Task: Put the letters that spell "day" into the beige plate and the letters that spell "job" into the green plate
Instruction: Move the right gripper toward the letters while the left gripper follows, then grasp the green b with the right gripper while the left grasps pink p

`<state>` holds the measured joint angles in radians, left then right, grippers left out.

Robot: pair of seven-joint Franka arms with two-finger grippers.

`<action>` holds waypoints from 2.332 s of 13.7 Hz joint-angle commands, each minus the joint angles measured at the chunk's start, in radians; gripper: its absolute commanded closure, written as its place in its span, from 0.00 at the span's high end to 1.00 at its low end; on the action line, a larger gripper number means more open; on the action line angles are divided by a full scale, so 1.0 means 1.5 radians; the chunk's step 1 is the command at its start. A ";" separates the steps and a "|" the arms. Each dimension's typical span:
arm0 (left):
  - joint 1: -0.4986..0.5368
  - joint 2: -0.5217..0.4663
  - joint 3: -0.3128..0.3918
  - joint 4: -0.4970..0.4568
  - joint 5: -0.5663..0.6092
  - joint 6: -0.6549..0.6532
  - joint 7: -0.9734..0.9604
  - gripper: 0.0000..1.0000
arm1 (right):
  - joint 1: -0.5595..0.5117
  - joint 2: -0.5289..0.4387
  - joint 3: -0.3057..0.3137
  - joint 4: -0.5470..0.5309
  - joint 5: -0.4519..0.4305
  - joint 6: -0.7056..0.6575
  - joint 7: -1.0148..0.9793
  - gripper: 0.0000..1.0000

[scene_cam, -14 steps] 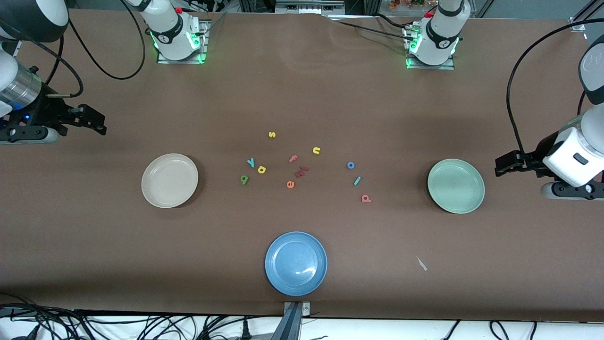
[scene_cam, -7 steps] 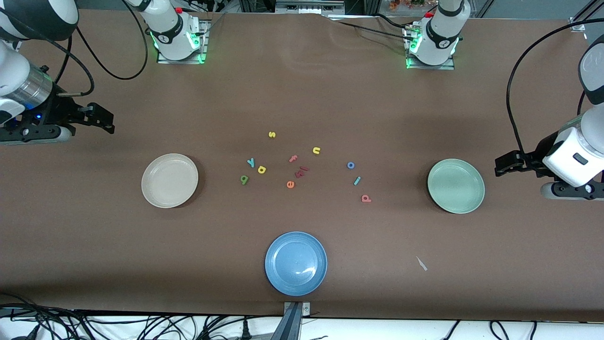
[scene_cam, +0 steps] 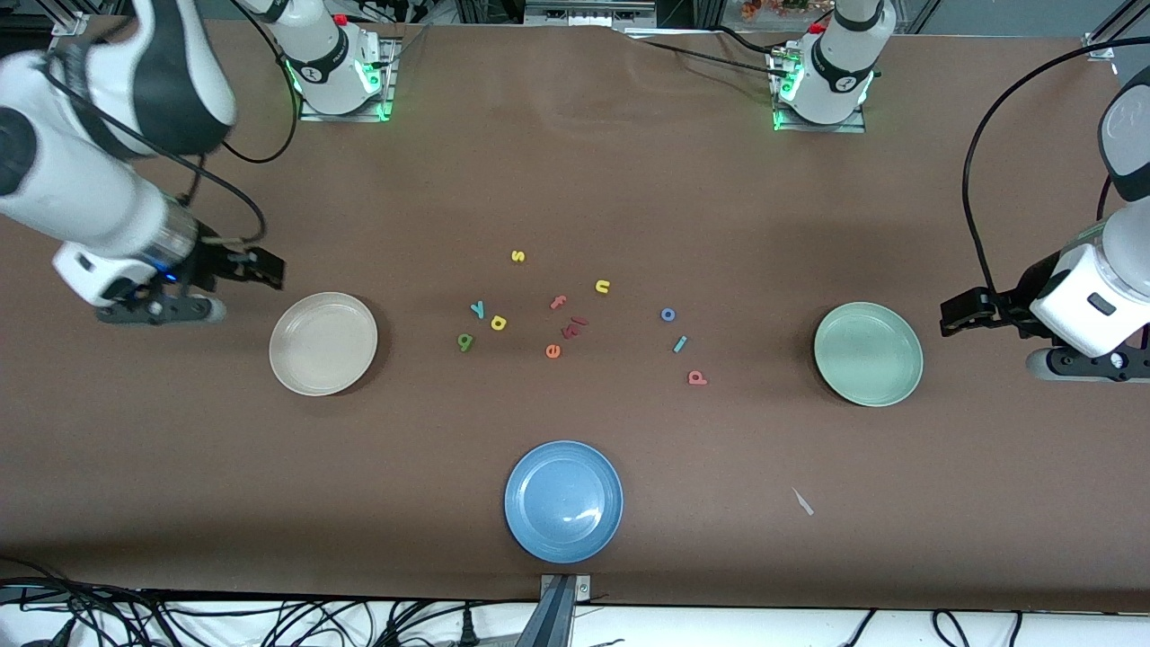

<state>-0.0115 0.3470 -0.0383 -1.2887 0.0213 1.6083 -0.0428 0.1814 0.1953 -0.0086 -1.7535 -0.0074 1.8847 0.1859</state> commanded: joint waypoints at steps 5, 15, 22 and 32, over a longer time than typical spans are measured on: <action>-0.004 -0.001 0.003 -0.003 0.007 -0.013 0.012 1.00 | 0.111 0.154 -0.002 0.016 -0.005 0.162 0.301 1.00; -0.052 0.069 -0.004 -0.026 -0.031 -0.005 -0.055 1.00 | 0.208 0.275 -0.003 0.034 -0.006 0.301 0.613 0.99; -0.133 0.179 -0.004 -0.026 -0.054 0.118 -0.321 1.00 | 0.230 0.324 -0.003 0.033 -0.009 0.320 0.648 0.68; -0.196 0.333 -0.004 -0.025 -0.052 0.314 -0.714 1.00 | 0.230 0.341 -0.004 0.032 -0.010 0.328 0.649 0.54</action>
<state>-0.2735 0.8241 -0.0550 -1.3444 -0.0385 2.0526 -1.0551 0.5157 0.6909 -0.0078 -1.7263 -0.0084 2.3712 1.1382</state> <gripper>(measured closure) 0.000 0.401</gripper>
